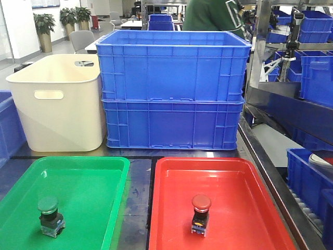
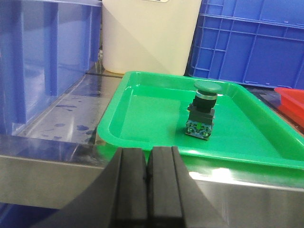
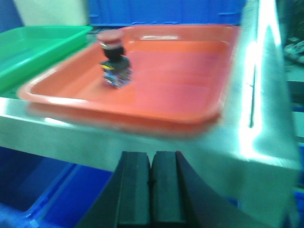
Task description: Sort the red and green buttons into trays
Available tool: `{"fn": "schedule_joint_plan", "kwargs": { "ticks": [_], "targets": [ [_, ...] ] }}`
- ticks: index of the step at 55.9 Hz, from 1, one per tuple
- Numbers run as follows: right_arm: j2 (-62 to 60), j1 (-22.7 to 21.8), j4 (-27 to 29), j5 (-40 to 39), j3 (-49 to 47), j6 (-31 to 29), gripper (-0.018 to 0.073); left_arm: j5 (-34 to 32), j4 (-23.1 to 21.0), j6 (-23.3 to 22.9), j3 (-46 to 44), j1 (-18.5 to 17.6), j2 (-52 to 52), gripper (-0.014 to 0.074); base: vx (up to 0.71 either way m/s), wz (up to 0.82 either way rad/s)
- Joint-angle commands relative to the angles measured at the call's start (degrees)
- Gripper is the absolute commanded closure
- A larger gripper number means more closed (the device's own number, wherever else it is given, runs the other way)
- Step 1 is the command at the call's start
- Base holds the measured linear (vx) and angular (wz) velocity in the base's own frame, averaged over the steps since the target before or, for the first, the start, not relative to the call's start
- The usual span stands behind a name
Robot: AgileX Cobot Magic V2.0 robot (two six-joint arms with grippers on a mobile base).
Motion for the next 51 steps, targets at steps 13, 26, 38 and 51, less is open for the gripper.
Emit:
{"fn": "schedule_joint_plan", "kwargs": {
  "ticks": [13, 26, 38, 51],
  "targets": [
    [-10.6, -13.4, -0.2, -3.9, 2.7, -5.7, 0.0570, -4.1, 0.1, 0.2, -1.5, -0.2, -0.8, 0.0602, 0.00, 0.00],
    [-10.6, -13.4, 0.9, -3.7, 2.7, -4.7, 0.0568, -4.1, 0.1, 0.2, -1.5, -0.2, -0.8, 0.0602, 0.00, 0.00],
    [-10.6, -13.4, 0.9, -3.7, 2.7, -4.7, 0.0567, -4.1, 0.1, 0.2, -1.5, -0.2, -0.8, 0.0602, 0.00, 0.00],
    [-10.6, -13.4, 0.9, -3.7, 2.7, -4.7, 0.0567, -4.1, 0.1, 0.2, -1.5, -0.2, -0.8, 0.0602, 0.00, 0.00]
  ]
}}
